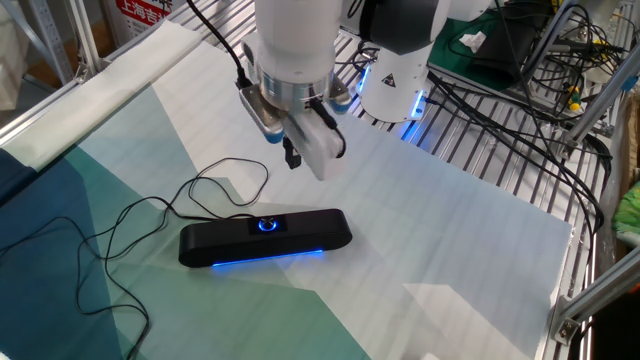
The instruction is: Turn the knob to decrease the volume of the speaker
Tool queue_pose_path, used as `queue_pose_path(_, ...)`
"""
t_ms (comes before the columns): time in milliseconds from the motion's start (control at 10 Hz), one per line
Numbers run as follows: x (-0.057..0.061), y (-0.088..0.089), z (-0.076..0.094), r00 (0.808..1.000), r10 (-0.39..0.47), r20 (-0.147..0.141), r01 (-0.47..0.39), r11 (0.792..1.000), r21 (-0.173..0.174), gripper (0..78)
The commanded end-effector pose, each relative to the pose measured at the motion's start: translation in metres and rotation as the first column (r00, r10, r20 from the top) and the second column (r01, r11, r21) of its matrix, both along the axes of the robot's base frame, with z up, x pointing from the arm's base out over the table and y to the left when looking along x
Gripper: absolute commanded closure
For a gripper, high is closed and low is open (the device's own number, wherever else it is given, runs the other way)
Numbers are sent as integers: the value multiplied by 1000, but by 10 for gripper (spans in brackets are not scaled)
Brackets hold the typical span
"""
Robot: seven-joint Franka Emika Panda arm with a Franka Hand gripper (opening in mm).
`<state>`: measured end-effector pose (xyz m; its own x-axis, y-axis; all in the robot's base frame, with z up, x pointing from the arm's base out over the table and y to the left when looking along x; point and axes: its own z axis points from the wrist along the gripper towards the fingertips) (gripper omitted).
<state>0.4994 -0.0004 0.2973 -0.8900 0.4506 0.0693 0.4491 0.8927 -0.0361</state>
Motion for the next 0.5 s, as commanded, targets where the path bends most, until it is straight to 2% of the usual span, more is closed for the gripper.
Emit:
queue_pose_path(100,8,-12,-4,937,-344,59,344,939,5,776)
queue_pose_path(300,12,-19,-8,911,-404,83,405,914,12,776)
queue_pose_path(400,13,-21,-8,905,-416,89,417,909,12,776)
queue_pose_path(500,18,-25,-11,884,-454,106,455,890,18,776)
